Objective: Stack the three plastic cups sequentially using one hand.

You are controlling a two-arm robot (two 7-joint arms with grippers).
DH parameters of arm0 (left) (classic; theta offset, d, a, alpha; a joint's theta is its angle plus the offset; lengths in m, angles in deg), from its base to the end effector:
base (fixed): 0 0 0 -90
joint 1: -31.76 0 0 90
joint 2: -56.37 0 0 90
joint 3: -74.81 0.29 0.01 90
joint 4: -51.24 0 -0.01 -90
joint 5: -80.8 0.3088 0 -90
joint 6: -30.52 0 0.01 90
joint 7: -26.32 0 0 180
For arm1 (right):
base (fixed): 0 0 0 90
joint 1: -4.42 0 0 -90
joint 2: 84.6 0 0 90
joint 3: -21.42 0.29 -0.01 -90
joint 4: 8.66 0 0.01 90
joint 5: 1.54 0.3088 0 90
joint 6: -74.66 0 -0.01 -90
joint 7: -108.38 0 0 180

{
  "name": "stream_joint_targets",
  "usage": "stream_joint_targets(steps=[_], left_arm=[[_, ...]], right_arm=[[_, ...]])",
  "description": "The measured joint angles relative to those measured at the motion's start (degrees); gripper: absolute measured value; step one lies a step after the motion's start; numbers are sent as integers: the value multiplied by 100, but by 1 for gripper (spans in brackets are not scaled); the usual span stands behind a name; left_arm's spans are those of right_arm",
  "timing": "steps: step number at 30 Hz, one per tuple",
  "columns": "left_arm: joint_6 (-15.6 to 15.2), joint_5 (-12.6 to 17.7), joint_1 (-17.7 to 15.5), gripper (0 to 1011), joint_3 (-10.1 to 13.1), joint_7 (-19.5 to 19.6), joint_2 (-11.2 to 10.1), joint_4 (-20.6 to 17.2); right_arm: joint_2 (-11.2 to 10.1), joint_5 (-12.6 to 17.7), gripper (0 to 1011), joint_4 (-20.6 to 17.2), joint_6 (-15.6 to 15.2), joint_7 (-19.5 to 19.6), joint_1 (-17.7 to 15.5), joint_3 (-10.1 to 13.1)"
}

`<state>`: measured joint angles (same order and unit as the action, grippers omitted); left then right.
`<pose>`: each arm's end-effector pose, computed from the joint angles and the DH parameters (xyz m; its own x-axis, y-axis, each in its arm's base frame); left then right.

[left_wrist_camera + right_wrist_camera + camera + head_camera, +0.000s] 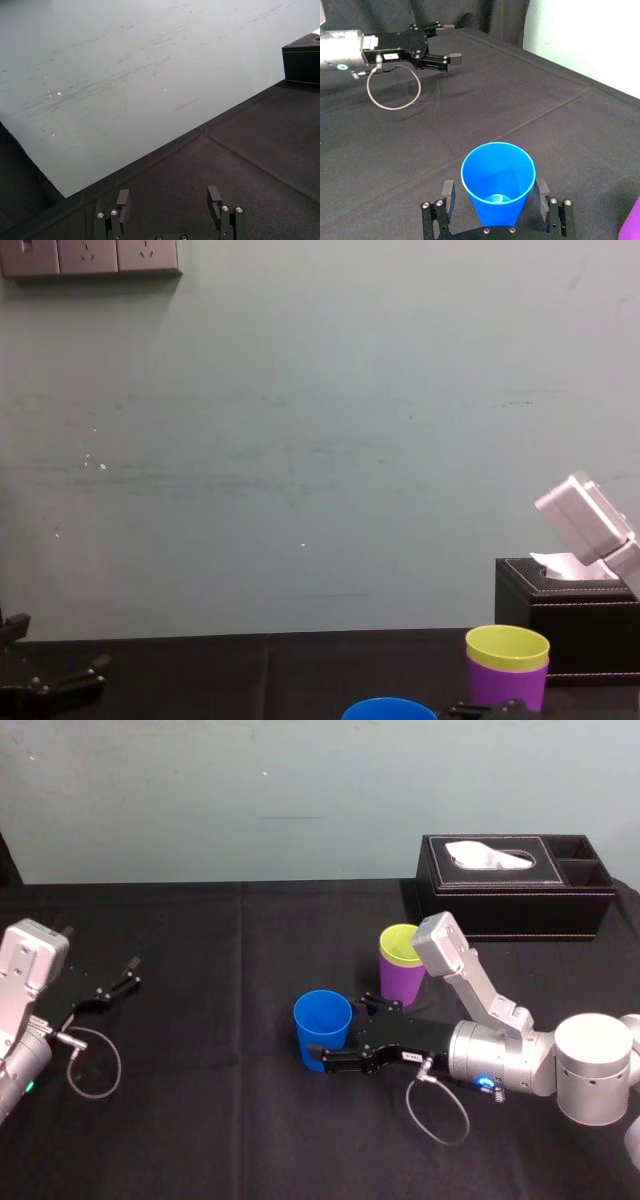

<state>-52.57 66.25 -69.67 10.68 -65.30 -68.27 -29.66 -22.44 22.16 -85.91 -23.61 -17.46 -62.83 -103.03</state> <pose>0.3581 0.0826 -0.3023 0.2924 0.8803 0.3736 -0.9552 0.2875 0.0703 0.4014 -0.0138 -0.2792 0.8530 -0.5216 0.0176 0.4998 0.8066 -0.3157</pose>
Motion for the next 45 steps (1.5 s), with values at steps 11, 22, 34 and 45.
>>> stream_joint_targets(steps=[11,22,34,45], left_arm=[[0,0,0,1010,0,0,0,0],[0,0,0,1010,0,0,0,0],[0,0,0,1010,0,0,0,0],[0,0,0,1010,0,0,0,0]], right_arm=[[64,-60,1003,56,17,7,39,-28],[56,-56,947,46,17,9,34,-27],[50,-48,750,40,16,9,28,-22],[47,-44,720,35,16,9,27,-18]])
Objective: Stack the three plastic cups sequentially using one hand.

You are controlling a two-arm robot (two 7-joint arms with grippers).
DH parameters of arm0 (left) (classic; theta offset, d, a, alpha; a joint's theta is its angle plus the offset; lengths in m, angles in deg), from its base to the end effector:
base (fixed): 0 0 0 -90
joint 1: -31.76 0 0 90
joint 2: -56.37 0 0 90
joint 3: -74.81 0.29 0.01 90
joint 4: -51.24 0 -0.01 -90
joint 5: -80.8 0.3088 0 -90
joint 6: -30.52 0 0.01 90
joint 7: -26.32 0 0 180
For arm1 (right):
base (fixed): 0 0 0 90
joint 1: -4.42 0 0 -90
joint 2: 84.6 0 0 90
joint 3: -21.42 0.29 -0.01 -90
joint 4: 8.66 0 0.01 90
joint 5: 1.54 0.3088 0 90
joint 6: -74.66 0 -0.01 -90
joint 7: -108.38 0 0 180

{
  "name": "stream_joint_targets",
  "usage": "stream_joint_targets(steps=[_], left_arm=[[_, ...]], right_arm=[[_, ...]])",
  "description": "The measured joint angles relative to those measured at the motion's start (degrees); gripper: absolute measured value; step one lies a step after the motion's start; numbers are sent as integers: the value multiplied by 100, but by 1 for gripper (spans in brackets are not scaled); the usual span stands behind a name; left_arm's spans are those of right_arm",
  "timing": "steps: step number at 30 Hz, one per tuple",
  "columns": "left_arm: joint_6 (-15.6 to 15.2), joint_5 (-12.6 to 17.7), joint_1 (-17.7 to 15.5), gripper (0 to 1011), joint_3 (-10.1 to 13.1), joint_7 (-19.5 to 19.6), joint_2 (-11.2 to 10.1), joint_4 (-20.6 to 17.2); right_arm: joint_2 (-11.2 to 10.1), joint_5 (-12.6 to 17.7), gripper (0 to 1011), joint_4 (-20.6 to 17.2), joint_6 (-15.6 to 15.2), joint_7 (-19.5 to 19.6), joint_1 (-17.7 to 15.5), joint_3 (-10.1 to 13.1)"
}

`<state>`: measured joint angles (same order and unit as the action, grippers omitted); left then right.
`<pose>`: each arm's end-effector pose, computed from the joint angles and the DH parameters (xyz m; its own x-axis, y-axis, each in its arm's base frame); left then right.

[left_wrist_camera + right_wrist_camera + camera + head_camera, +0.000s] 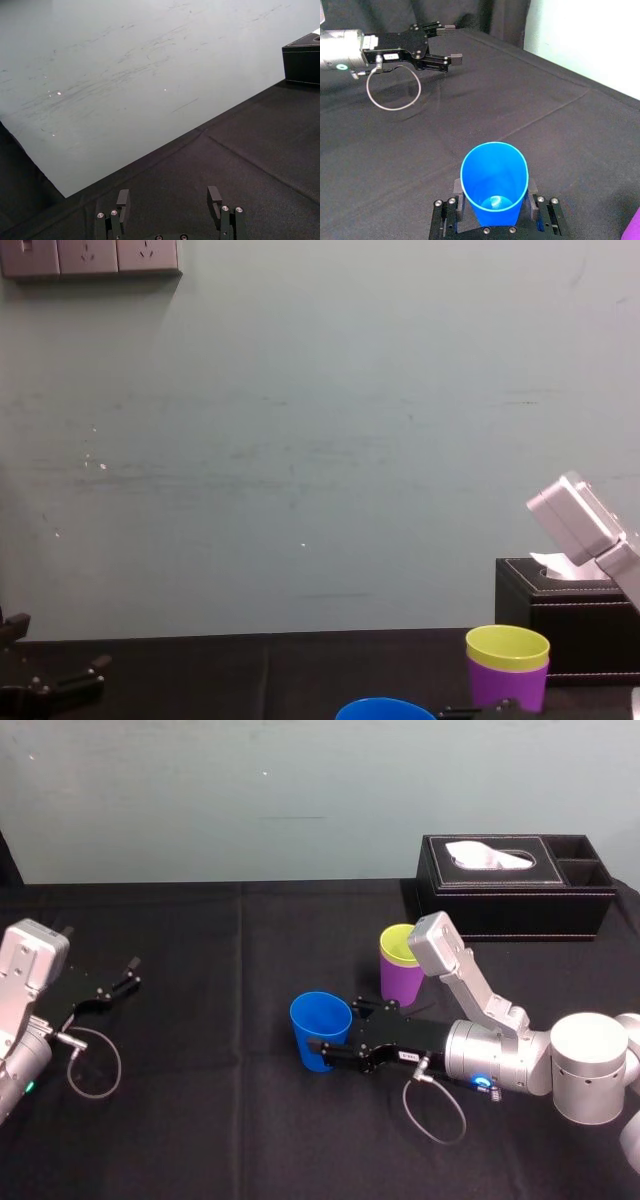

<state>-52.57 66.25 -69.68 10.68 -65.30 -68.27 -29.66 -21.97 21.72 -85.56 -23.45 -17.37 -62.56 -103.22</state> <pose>0.3581 0.0826 -0.3023 0.2924 0.8803 0.3736 -0.9552 0.2875 0.0701 0.4026 -0.0107 -0.2796 0.8541 -0.5196 0.0226 0.4994 0.8071 -0.3150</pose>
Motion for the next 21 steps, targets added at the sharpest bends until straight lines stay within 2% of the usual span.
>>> stream_joint_targets(steps=[11,17,21], left_arm=[[0,0,0,1010,0,0,0,0],[0,0,0,1010,0,0,0,0],[0,0,0,1010,0,0,0,0]], right_arm=[[-18,-5,719,-60,0,37,-34,28],[-127,-12,720,-351,-53,171,-143,140],[-257,41,719,-690,-214,299,-230,291]])
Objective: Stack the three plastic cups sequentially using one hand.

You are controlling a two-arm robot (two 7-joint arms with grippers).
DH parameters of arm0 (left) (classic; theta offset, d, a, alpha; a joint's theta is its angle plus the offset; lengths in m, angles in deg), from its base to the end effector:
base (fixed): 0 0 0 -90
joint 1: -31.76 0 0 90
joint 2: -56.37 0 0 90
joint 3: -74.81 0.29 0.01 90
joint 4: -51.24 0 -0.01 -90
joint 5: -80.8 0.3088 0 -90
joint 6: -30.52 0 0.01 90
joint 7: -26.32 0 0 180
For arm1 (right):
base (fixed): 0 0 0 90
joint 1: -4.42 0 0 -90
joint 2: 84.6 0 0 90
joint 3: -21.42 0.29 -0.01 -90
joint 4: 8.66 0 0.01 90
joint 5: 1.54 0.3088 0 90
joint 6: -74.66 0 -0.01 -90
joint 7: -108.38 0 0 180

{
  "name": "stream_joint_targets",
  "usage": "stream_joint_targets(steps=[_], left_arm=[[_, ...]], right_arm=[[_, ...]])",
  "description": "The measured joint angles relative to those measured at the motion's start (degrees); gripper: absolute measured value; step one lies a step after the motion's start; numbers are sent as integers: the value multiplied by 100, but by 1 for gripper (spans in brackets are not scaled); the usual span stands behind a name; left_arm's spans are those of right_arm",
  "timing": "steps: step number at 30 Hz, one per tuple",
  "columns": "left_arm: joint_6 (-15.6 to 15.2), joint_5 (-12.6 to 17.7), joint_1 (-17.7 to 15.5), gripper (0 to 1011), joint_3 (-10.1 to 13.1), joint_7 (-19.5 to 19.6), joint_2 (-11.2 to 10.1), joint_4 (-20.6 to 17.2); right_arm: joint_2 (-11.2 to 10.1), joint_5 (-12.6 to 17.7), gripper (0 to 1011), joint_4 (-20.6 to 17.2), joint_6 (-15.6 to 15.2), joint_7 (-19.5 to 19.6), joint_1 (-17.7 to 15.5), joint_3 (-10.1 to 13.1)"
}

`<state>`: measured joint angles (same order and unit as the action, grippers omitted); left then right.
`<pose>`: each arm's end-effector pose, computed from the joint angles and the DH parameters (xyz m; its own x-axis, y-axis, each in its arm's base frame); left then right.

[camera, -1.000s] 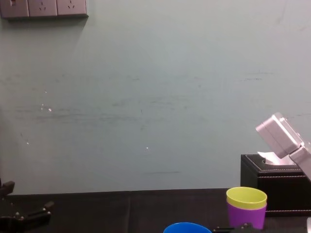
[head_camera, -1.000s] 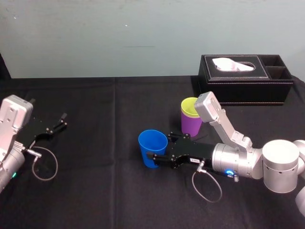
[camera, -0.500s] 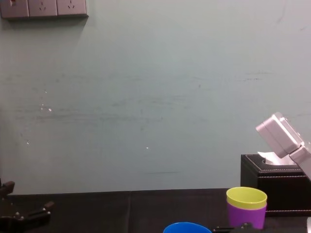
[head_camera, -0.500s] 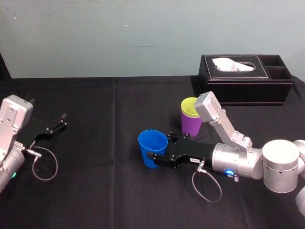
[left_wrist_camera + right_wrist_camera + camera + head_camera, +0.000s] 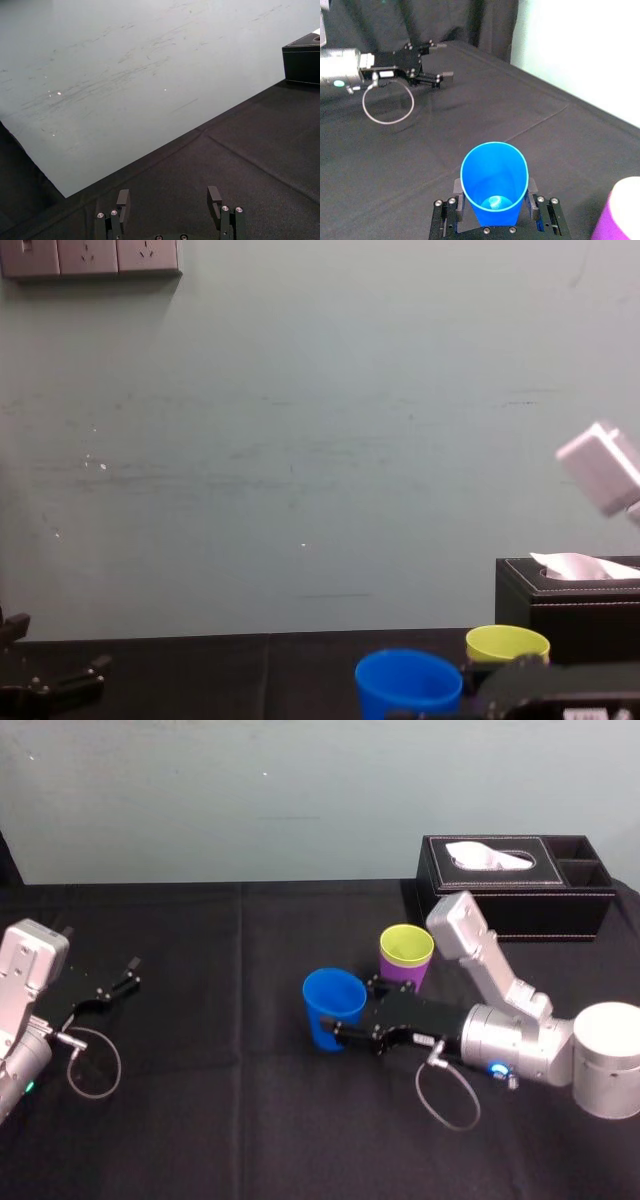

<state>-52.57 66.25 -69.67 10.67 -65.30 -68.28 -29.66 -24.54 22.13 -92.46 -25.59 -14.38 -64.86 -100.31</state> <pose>0.3581 0.0827 -0.3023 0.2922 0.8803 0.3738 -0.9553 0.2873 0.0702 0.3920 -0.0188 -0.2547 0.8268 -0.5588 0.0637 0.5516 0.7836 -0.2858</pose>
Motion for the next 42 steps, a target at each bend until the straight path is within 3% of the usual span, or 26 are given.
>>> stream_joint_targets(steps=[6,16,27,42], left_arm=[[0,0,0,1010,0,0,0,0],[0,0,0,1010,0,0,0,0],[0,0,0,1010,0,0,0,0],[0,0,0,1010,0,0,0,0]], right_arm=[[-171,98,720,-403,-202,146,-45,214],[-305,330,720,-724,-427,381,-6,567],[-338,504,719,-668,-541,599,107,815],[-263,512,719,-304,-648,814,227,876]])
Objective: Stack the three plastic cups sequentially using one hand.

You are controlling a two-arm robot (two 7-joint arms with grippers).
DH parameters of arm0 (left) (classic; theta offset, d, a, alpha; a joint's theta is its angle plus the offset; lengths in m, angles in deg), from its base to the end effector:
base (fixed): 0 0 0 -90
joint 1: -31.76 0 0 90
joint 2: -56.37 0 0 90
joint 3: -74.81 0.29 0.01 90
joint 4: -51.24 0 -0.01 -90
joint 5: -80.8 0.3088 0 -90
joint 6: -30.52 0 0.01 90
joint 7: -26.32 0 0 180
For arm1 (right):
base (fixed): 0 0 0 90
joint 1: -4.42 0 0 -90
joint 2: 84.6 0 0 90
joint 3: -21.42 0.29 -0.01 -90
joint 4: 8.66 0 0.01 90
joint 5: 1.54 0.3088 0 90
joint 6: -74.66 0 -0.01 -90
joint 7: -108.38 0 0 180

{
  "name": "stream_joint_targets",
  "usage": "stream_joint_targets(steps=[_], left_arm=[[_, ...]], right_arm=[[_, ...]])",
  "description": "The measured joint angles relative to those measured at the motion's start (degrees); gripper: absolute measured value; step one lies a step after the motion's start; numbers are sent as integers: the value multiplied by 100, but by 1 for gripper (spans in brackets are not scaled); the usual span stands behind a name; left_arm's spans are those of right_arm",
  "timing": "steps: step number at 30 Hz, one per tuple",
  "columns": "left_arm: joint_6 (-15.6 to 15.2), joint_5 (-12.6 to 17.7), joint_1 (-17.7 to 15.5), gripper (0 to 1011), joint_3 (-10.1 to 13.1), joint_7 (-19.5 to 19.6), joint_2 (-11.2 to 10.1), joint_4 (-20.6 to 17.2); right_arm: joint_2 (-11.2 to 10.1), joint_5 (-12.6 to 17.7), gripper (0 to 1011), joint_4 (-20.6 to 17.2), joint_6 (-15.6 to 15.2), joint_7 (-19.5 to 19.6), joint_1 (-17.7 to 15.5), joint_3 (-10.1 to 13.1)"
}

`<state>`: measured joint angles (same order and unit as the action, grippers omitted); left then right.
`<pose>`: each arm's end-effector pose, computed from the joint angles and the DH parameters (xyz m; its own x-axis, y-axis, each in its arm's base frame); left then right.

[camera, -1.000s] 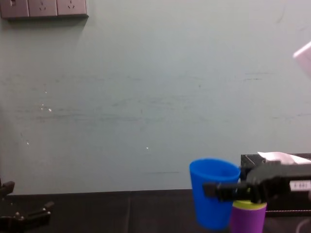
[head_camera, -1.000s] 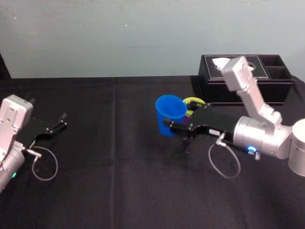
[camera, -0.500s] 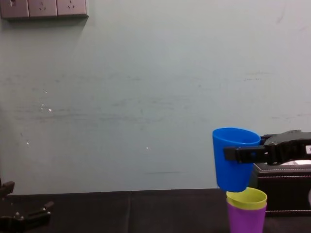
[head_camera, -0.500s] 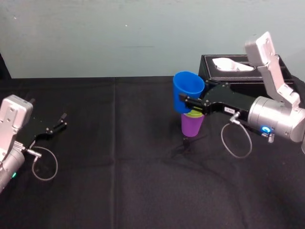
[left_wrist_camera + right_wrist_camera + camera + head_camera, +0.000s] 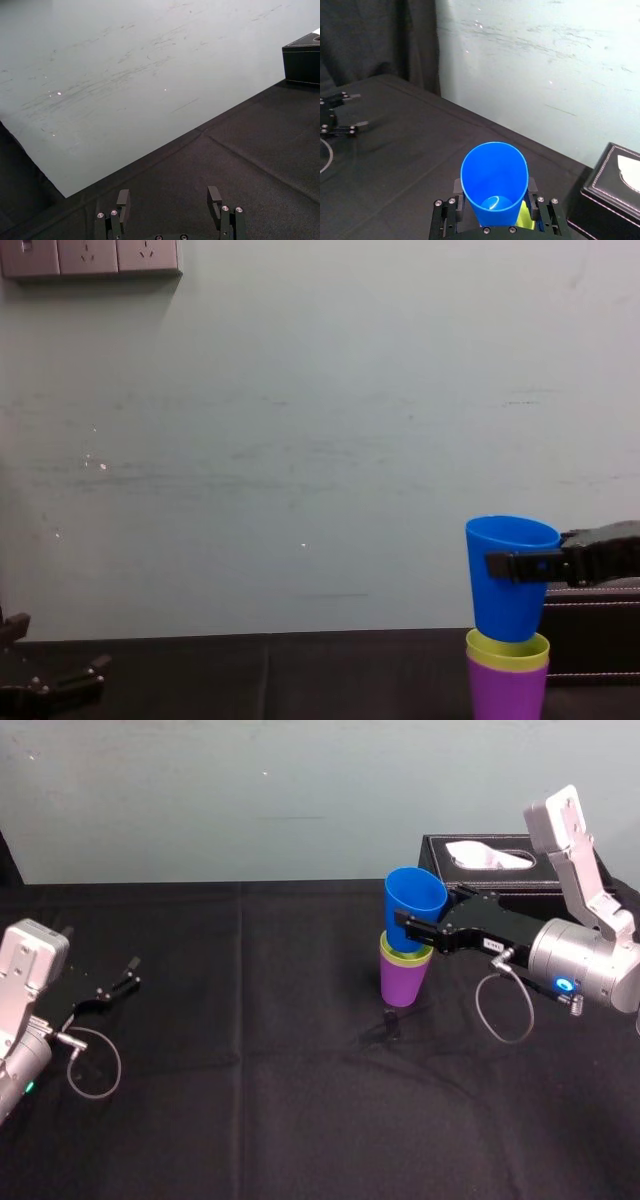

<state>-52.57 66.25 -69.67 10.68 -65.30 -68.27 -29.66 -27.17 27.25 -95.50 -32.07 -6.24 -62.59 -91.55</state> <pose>0.3581 0.0826 -0.3023 0.2924 0.8803 0.3736 -0.9552 0.2875 0.0703 0.4093 -0.0636 -0.1948 0.6506 -0.7559 0.0734 0.7505 0.6252 -0.2142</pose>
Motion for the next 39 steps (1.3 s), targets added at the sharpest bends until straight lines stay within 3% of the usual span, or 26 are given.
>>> stream_joint_targets(steps=[9,39], left_arm=[[0,0,0,1010,0,0,0,0],[0,0,0,1010,0,0,0,0]], right_arm=[[90,-95,720,253,-23,72,51,14],[262,-228,719,530,60,-28,43,-22]])
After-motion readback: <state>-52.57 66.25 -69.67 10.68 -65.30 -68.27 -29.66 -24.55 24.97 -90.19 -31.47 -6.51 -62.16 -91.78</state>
